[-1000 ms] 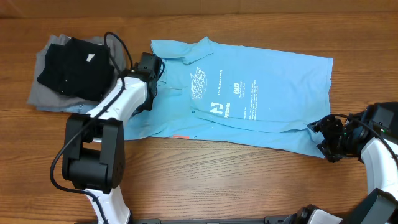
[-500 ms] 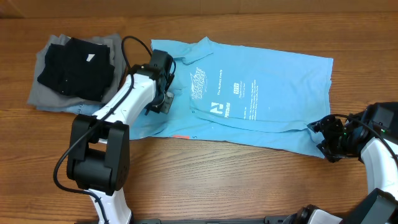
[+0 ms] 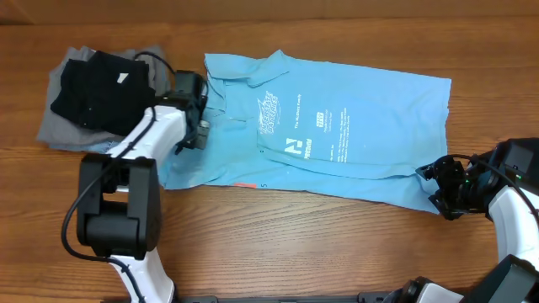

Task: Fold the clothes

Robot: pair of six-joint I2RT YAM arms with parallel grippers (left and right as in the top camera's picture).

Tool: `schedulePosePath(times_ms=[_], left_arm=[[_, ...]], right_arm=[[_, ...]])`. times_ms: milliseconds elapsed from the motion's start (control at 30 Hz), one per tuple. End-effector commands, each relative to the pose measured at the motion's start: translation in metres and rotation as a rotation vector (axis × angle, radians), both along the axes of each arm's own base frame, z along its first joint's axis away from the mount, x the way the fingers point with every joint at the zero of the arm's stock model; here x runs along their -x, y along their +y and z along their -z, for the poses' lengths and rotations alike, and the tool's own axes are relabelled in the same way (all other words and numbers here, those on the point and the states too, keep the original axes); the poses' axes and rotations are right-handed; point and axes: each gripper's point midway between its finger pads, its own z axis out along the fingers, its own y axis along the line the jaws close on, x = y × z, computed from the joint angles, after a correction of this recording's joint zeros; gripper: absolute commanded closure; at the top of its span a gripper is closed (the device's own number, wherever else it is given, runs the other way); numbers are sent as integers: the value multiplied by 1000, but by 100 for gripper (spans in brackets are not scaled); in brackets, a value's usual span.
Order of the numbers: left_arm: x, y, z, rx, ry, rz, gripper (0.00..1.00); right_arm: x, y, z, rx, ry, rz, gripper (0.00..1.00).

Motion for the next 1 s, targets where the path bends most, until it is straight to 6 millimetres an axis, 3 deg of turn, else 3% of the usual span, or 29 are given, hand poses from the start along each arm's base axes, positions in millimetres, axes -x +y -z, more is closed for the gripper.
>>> schedulePosePath(times_ms=[0, 67, 233, 300, 467, 667, 767, 967], left_arm=[[-7, 30, -13, -37, -22, -87, 92], [-14, 35, -28, -23, -40, -139, 91], [-26, 17, -62, 52, -41, -114, 83], [-26, 2, -79, 106, -23, -88, 78], [-16, -29, -95, 203, 32, -36, 68], [-3, -69, -92, 283, 84, 40, 63], [5, -77, -84, 279, 115, 58, 60], [31, -74, -46, 268, 199, 41, 58]], right_arm=[[-7, -4, -9, 30, -30, -10, 23], [-7, -4, -9, 29, -30, -10, 23], [-7, -9, -8, 49, -28, 0, 23], [-10, -11, -10, 55, -43, 3, 29], [-13, -13, -9, 69, -50, 1, 28], [-25, 1, 14, 39, -25, -61, 33], [-35, 13, 25, 14, -29, -105, 37], [-47, 6, 29, 51, -61, -98, 52]])
